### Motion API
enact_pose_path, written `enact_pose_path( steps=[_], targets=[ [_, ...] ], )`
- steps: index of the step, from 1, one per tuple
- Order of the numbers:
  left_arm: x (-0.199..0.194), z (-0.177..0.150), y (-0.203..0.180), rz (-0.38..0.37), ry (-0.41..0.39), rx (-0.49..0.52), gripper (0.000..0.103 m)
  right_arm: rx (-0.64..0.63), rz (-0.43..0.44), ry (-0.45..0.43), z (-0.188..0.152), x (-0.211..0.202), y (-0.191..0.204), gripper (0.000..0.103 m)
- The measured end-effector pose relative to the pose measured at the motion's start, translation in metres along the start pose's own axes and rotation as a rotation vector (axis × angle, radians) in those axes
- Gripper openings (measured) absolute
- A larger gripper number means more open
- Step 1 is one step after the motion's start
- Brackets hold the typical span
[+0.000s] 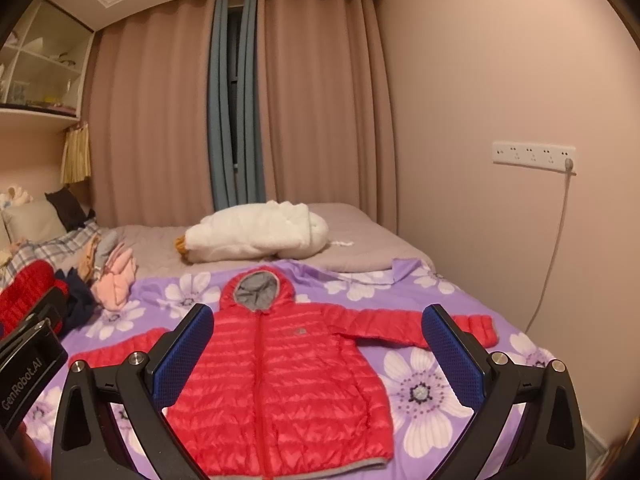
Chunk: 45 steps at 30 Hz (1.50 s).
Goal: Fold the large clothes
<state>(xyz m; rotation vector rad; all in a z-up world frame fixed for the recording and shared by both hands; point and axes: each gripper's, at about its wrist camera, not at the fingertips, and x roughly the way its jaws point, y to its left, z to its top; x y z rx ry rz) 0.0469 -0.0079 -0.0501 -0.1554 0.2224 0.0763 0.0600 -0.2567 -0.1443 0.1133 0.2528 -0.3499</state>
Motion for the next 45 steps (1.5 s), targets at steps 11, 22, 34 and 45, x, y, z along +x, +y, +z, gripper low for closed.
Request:
enact_pose_path(
  steps=[11,22,34,45],
  targets=[
    [-0.002,0.002,0.000,0.008,0.000,0.003,0.103,-0.005,-0.008,0.005,0.001,0.000,0.001,0.103],
    [-0.002,0.003,-0.003,-0.012,0.007,0.016,0.103,-0.003,-0.018,0.011,0.006,0.001,-0.005,0.103],
    [0.005,0.001,-0.004,-0.007,0.019,0.016,0.103,-0.011,-0.014,0.025,0.008,0.004,-0.005,0.103],
    [0.085,-0.005,0.022,0.071,0.038,-0.131,0.103,0.036,-0.118,0.106,0.001,0.074,-0.032,0.103]
  ],
)
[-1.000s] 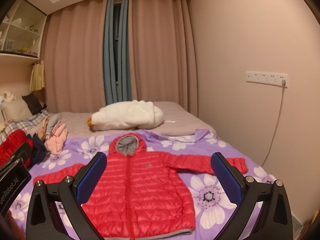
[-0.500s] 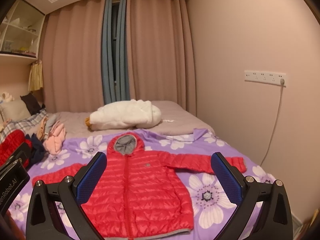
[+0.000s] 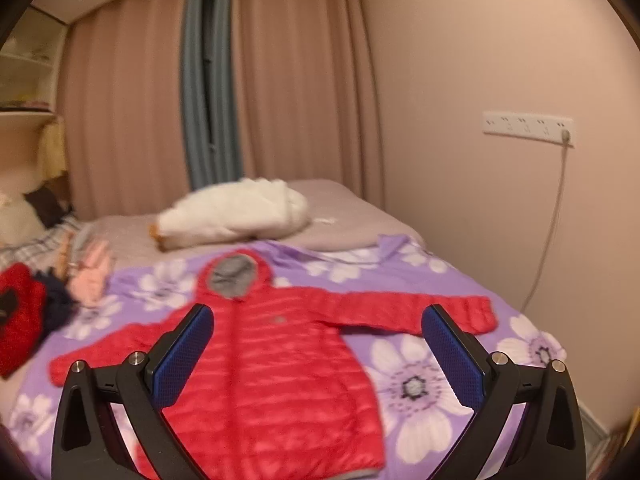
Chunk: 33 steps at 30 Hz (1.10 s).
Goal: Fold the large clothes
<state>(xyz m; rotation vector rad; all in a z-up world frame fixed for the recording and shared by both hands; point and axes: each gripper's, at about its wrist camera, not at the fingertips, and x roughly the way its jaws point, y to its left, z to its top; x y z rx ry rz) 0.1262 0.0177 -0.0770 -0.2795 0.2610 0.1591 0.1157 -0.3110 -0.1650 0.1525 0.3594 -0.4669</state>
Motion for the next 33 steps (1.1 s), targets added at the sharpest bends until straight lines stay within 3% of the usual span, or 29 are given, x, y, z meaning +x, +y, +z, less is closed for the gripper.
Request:
enact_pose_path(
  steps=[4,7,11,16,20,23,26,29,31,33],
  targets=[
    [0.053,0.005,0.021,0.081,-0.015,-0.020,0.103,0.042,-0.094,0.047,0.003,0.050,-0.033,0.103],
    [0.099,0.007,0.050,0.138,0.011,-0.089,0.103,0.128,-0.149,0.104,0.006,0.096,-0.072,0.103],
    [0.172,0.000,0.097,0.145,0.121,-0.188,0.102,0.216,-0.194,0.240,-0.002,0.163,-0.126,0.103],
    [0.263,-0.039,0.164,0.189,0.359,-0.399,0.096,0.377,-0.266,0.401,-0.031,0.226,-0.194,0.103],
    [0.301,-0.072,0.205,0.206,0.457,-0.561,0.096,0.536,-0.241,0.466,-0.056,0.253,-0.228,0.103],
    [0.318,-0.088,0.223,0.188,0.477,-0.662,0.096,0.635,-0.188,0.464,-0.070,0.271,-0.247,0.103],
    [0.340,-0.100,0.235,0.196,0.524,-0.727,0.094,0.672,-0.260,0.515,-0.084,0.289,-0.255,0.088],
    [0.353,-0.099,0.243,0.196,0.492,-0.724,0.093,0.610,-0.312,0.462,-0.085,0.288,-0.240,0.084],
    [0.365,-0.098,0.252,0.189,0.506,-0.743,0.093,0.517,-0.391,0.465,-0.082,0.291,-0.226,0.067],
    [0.375,-0.093,0.259,0.199,0.529,-0.768,0.088,0.459,-0.434,0.468,-0.075,0.291,-0.213,0.045]
  ],
)
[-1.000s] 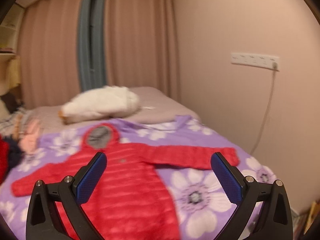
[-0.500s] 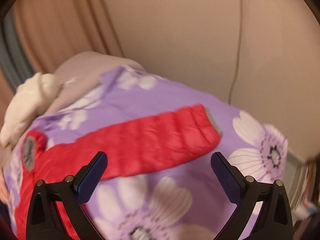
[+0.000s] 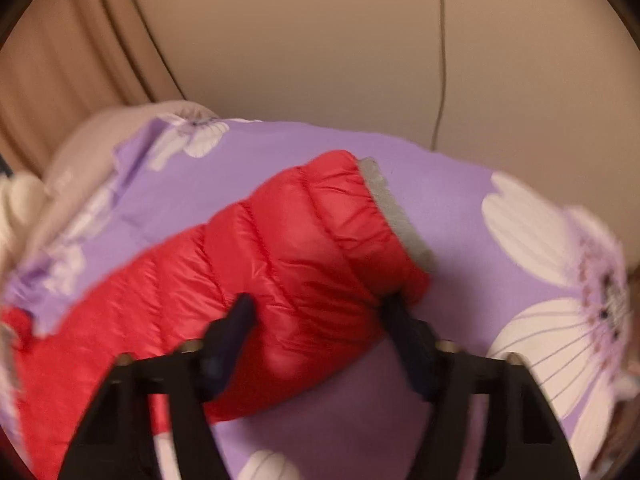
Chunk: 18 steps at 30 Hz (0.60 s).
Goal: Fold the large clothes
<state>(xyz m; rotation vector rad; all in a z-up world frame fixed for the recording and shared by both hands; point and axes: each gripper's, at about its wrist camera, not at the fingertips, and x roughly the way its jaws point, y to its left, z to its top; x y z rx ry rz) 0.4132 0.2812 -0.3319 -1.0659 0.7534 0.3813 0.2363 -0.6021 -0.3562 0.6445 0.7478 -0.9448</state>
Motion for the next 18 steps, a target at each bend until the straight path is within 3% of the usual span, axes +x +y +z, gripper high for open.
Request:
enact_pose_path(
  steps=[1,3,6,8,12,15,18],
  targets=[
    [0.001,0.005,-0.001,0.026,0.008,-0.014,0.083,-0.012,-0.013,-0.008,0.000,-0.005,0.005,0.038],
    [0.004,0.012,-0.004,0.092,0.013,-0.017,0.058,-0.018,-0.040,-0.045,0.001,-0.024,0.018,0.017],
    [0.004,0.015,-0.002,0.120,-0.005,0.013,0.045,-0.052,-0.053,-0.135,0.004,-0.059,0.048,0.007],
    [0.003,0.010,-0.002,0.133,-0.033,0.064,0.038,-0.110,0.048,-0.182,0.004,-0.097,0.084,0.002],
    [0.005,0.001,-0.009,0.187,-0.094,0.159,0.034,-0.210,0.194,-0.202,-0.005,-0.158,0.162,0.002],
    [0.010,-0.003,-0.017,0.246,-0.124,0.205,0.037,-0.318,0.359,-0.237,-0.035,-0.213,0.236,0.002],
    [0.015,-0.008,-0.023,0.298,-0.155,0.261,0.037,-0.396,0.476,-0.247,-0.069,-0.241,0.297,0.002]
  ],
)
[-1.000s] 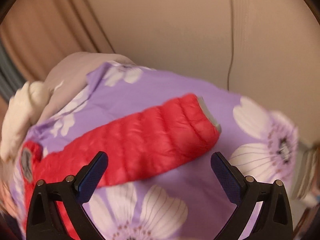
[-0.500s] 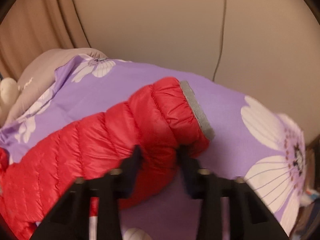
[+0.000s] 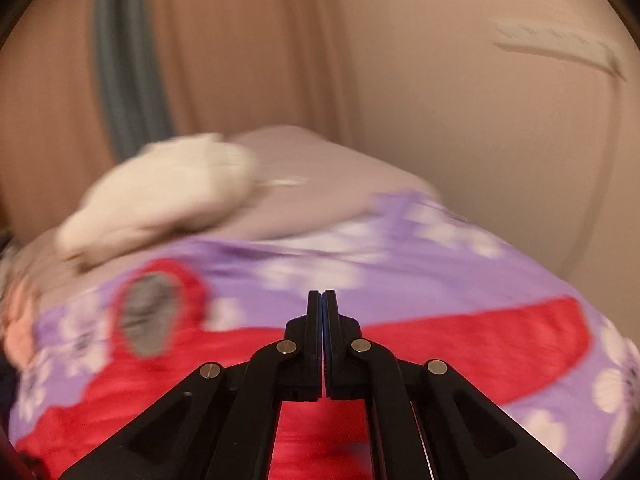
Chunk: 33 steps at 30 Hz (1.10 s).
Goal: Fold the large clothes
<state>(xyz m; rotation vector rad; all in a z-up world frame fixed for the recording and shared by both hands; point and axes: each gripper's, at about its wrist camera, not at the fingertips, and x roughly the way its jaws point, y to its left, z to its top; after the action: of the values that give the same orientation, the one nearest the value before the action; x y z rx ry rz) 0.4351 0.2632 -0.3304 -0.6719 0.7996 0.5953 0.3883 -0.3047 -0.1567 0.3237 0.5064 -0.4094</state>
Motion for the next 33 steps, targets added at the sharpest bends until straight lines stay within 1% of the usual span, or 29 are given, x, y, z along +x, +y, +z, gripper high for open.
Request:
enact_pose_path(
  steps=[1,2,3,4,5,7,8,9,10,12,13,14,16,17,18,19,20,21,22,25,26,27,28,31,33],
  targets=[
    [0.001,-0.001,-0.002,0.016,-0.015,0.025,0.038,-0.017,0.073,0.013,-0.002,0.000,0.031,0.002],
    [0.001,-0.003,-0.003,0.025,-0.026,0.041,0.038,-0.032,0.130,0.021,-0.005,0.002,0.053,0.002],
    [0.002,-0.004,-0.003,0.029,-0.037,0.049,0.038,-0.055,0.194,0.032,-0.009,0.000,0.086,0.002],
    [0.002,-0.005,-0.002,0.030,-0.049,0.051,0.038,-0.074,0.248,0.043,-0.016,-0.005,0.110,0.002],
    [0.003,-0.005,-0.001,0.029,-0.057,0.050,0.038,-0.088,0.287,0.051,-0.030,-0.001,0.112,0.002],
    [0.003,-0.006,0.001,0.026,-0.071,0.048,0.038,-0.146,0.366,0.104,-0.051,0.002,0.153,0.002],
    [0.003,-0.006,0.001,0.027,-0.077,0.050,0.038,-0.176,0.380,0.119,-0.060,0.007,0.165,0.002],
    [0.003,-0.007,0.001,0.029,-0.084,0.056,0.038,-0.219,0.385,0.132,-0.073,0.008,0.186,0.002],
    [0.003,-0.008,0.001,0.027,-0.096,0.060,0.038,-0.253,0.389,0.143,-0.084,0.008,0.195,0.002],
    [0.003,-0.010,0.003,0.013,-0.110,0.056,0.040,-0.288,0.383,0.169,-0.095,0.011,0.198,0.004],
    [0.003,-0.009,0.005,-0.005,-0.112,0.044,0.040,-0.274,0.384,0.196,-0.099,0.015,0.194,0.005],
    [0.003,-0.009,0.008,-0.017,-0.113,0.033,0.040,-0.251,0.381,0.217,-0.094,0.028,0.179,0.006],
    [0.002,-0.010,0.011,-0.042,-0.116,0.014,0.040,-0.166,0.350,0.266,-0.081,0.043,0.146,0.022],
    [0.002,-0.010,0.012,-0.050,-0.118,0.009,0.040,-0.133,0.322,0.274,-0.076,0.049,0.126,0.047],
    [0.001,-0.011,0.012,-0.055,-0.119,0.006,0.040,-0.098,0.289,0.264,-0.071,0.054,0.102,0.066],
    [0.001,-0.011,0.012,-0.059,-0.119,0.004,0.040,-0.058,0.243,0.233,-0.062,0.055,0.071,0.069],
    [0.001,-0.011,0.011,-0.061,-0.120,0.004,0.040,-0.036,0.195,0.204,-0.057,0.055,0.045,0.070],
    [0.001,-0.011,0.011,-0.061,-0.121,0.006,0.040,-0.021,0.129,0.182,-0.051,0.054,0.018,0.070],
    [0.001,-0.011,0.010,-0.061,-0.121,0.007,0.040,-0.002,0.041,0.169,-0.044,0.053,-0.019,0.070],
    [0.000,-0.011,0.012,-0.072,-0.122,0.004,0.041,0.075,-0.117,0.194,-0.038,0.051,-0.108,0.071],
    [0.000,-0.012,0.012,-0.074,-0.122,0.002,0.041,0.106,-0.151,0.202,-0.039,0.049,-0.129,0.071],
    [0.000,-0.011,0.011,-0.074,-0.122,0.002,0.041,0.163,-0.187,0.210,-0.042,0.046,-0.159,0.071],
    [0.000,-0.012,0.012,-0.073,-0.122,0.003,0.041,0.241,-0.215,0.219,-0.047,0.042,-0.193,0.071],
    [0.000,-0.012,0.013,-0.071,-0.122,0.006,0.042,0.468,-0.261,0.220,-0.070,0.026,-0.275,0.071],
    [0.000,-0.012,0.013,-0.073,-0.123,0.004,0.042,0.566,-0.281,0.210,-0.084,0.016,-0.303,0.071]
  ],
)
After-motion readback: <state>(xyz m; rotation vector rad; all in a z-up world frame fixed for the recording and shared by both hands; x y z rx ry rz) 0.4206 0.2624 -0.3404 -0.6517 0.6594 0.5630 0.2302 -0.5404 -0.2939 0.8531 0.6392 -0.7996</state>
